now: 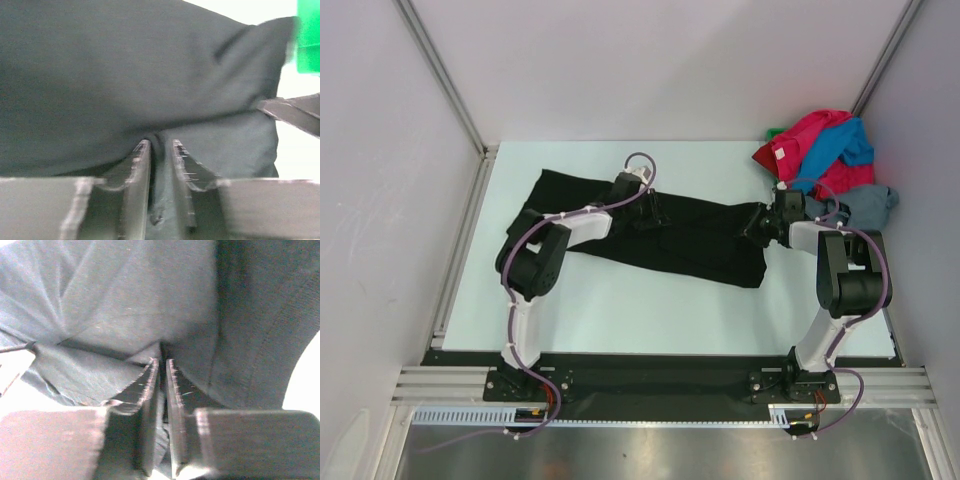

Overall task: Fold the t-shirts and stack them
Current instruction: Fold the tshirt

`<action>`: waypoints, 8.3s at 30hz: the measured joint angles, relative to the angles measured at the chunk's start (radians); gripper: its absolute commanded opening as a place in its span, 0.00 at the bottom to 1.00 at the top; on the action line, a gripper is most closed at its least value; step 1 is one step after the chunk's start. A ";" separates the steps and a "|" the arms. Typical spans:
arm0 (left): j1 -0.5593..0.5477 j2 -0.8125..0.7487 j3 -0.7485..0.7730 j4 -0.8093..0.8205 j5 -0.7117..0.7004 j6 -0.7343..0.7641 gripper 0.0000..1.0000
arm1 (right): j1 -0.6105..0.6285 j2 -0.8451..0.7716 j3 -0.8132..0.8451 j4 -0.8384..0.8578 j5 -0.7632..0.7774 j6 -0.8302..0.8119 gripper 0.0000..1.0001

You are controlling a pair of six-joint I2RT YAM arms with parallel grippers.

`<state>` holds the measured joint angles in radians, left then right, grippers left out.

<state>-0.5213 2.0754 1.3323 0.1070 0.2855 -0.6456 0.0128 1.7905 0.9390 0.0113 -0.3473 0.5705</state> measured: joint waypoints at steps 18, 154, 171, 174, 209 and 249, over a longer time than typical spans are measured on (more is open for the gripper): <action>-0.022 -0.154 -0.011 -0.121 -0.027 0.118 0.26 | 0.136 -0.194 0.068 -0.203 0.174 -0.092 0.40; -0.500 -0.941 -0.894 -0.425 -0.356 -0.425 0.00 | 0.111 0.619 0.859 -0.008 0.357 0.147 0.22; -0.728 -0.315 -0.375 -0.229 -0.085 -0.164 0.08 | 0.050 0.926 1.352 -0.054 0.243 0.065 0.20; -0.731 -0.277 -0.359 -0.216 -0.039 -0.131 0.22 | 0.038 0.985 1.442 -0.062 0.215 0.073 0.18; 0.013 -1.015 -0.562 -0.486 -0.031 0.193 0.75 | 0.257 -0.037 0.500 -0.499 0.396 -0.154 0.73; -0.184 -0.901 -1.002 -0.103 0.062 -0.055 0.46 | 0.685 -0.941 -0.620 -0.670 0.103 0.329 0.46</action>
<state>-0.7052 1.1748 0.3305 0.0036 0.3477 -0.7002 0.6975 0.8494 0.3191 -0.6590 -0.2440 0.8997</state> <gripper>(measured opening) 0.461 0.460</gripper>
